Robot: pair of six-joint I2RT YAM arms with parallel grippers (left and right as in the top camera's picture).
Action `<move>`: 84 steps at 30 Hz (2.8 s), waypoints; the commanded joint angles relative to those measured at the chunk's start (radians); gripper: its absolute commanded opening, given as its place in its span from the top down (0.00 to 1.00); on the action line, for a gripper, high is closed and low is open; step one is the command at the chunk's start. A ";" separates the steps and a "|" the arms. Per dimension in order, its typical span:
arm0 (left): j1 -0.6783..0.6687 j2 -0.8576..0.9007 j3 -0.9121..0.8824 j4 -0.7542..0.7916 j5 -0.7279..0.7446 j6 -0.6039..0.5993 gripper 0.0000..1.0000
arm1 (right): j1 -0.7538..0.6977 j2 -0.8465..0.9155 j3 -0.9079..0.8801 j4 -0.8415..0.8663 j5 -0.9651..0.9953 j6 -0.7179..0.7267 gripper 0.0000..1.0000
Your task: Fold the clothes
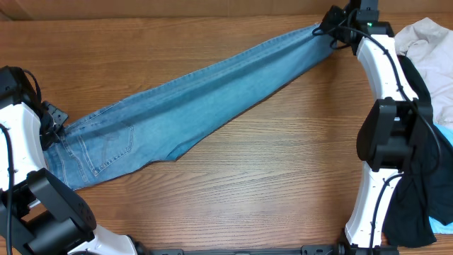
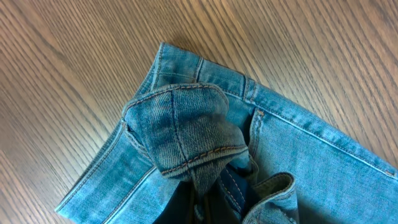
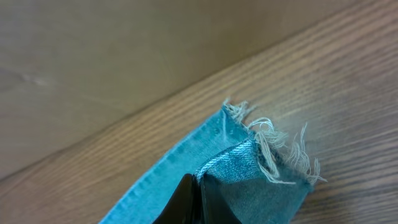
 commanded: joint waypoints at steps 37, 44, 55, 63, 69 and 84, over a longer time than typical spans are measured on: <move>0.010 0.002 -0.008 0.016 -0.044 -0.010 0.96 | -0.011 -0.017 0.027 0.016 0.114 -0.024 0.96; 0.010 0.002 -0.008 0.052 -0.043 -0.010 0.96 | -0.010 -0.016 0.027 0.021 0.114 -0.024 0.96; 0.010 0.002 -0.008 0.109 -0.023 -0.009 0.13 | -0.006 0.035 0.027 0.084 0.043 -0.089 0.35; 0.010 0.002 -0.008 -0.019 0.049 0.004 0.21 | -0.007 0.035 0.027 0.009 0.019 -0.134 0.35; 0.010 0.002 -0.008 -0.030 0.134 0.053 0.67 | -0.006 0.036 0.027 -0.075 0.019 -0.137 0.57; -0.063 0.002 -0.167 0.186 0.194 0.119 0.92 | -0.006 0.047 -0.006 -0.184 0.024 -0.138 0.65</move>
